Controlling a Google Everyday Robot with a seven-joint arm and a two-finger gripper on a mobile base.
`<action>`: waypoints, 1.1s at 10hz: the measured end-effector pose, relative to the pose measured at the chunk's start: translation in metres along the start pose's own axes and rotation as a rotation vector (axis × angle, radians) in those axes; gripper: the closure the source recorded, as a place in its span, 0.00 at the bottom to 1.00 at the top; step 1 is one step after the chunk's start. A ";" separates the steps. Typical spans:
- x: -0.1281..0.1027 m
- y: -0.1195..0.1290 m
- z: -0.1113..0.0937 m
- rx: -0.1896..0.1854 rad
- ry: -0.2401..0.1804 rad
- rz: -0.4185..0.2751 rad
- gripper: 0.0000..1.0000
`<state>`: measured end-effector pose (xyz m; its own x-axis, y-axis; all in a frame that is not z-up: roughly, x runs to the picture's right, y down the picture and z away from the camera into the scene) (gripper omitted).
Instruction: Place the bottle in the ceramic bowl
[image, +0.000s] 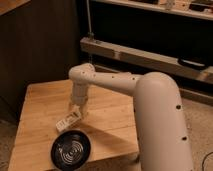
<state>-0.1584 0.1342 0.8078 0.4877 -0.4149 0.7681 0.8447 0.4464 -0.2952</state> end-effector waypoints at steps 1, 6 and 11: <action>-0.002 0.003 0.004 0.002 0.003 0.008 0.35; -0.002 -0.016 0.024 0.068 0.001 0.018 0.35; 0.003 -0.040 0.035 0.076 -0.015 -0.020 0.35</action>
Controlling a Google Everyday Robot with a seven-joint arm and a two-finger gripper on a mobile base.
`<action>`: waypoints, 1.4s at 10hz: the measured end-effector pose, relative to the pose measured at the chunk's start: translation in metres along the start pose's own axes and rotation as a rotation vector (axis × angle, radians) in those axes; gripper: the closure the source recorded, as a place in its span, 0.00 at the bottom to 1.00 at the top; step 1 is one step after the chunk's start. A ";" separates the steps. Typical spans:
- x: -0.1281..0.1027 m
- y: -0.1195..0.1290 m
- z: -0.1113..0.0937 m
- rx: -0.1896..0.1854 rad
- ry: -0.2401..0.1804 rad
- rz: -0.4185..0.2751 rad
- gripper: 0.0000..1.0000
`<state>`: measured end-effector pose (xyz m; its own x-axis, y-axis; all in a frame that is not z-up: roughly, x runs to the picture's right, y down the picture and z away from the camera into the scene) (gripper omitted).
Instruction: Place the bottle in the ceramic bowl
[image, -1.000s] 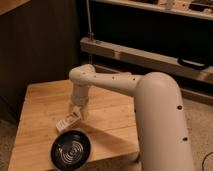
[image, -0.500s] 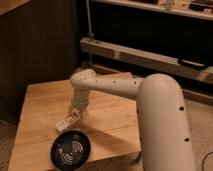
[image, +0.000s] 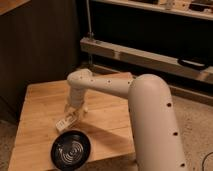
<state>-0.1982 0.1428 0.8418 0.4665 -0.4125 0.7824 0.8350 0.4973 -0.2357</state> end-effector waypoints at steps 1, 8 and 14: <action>0.000 -0.001 0.003 -0.009 -0.005 -0.008 0.35; -0.001 0.001 0.013 -0.083 -0.059 -0.056 0.69; -0.014 -0.021 -0.052 -0.043 -0.055 -0.124 1.00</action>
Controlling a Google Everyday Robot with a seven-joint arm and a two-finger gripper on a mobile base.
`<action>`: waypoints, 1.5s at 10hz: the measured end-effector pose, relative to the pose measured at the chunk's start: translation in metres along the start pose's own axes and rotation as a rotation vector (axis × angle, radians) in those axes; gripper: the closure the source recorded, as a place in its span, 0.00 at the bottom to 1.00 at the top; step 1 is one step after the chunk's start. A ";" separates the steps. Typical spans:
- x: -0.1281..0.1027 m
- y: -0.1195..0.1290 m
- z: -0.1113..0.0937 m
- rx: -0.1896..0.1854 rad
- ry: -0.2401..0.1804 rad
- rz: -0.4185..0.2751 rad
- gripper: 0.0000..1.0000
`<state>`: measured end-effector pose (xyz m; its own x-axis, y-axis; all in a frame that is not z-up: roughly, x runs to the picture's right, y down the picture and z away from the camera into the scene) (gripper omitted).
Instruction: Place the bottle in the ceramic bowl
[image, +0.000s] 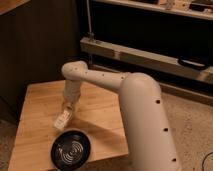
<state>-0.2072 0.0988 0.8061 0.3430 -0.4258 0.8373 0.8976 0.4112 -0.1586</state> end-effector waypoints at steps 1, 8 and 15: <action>-0.005 -0.003 -0.025 0.019 0.005 -0.011 1.00; -0.058 0.021 -0.055 0.024 -0.073 -0.128 1.00; -0.100 0.060 -0.041 -0.026 -0.019 -0.200 0.90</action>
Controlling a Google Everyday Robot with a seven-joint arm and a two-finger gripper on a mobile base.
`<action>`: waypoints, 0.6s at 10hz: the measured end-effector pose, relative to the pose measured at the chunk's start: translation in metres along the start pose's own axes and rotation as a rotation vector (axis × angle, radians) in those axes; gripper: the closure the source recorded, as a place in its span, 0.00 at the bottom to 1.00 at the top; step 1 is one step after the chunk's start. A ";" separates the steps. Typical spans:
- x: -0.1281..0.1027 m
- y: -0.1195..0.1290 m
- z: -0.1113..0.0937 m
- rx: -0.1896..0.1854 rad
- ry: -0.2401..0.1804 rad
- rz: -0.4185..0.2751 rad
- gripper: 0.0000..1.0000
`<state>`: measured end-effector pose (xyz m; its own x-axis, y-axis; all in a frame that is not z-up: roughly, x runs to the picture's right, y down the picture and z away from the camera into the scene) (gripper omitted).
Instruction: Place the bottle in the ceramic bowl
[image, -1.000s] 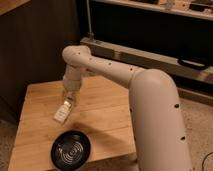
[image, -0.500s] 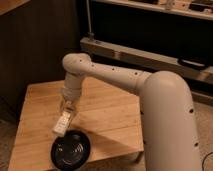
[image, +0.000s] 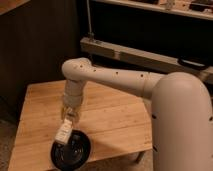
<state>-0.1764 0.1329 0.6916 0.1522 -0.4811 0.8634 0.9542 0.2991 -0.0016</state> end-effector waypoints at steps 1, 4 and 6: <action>-0.003 0.003 0.004 -0.020 0.031 -0.002 0.80; -0.005 0.016 0.022 -0.066 0.127 0.012 0.49; -0.005 0.020 0.032 -0.081 0.148 0.017 0.28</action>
<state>-0.1661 0.1680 0.7038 0.1990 -0.5942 0.7793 0.9679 0.2438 -0.0613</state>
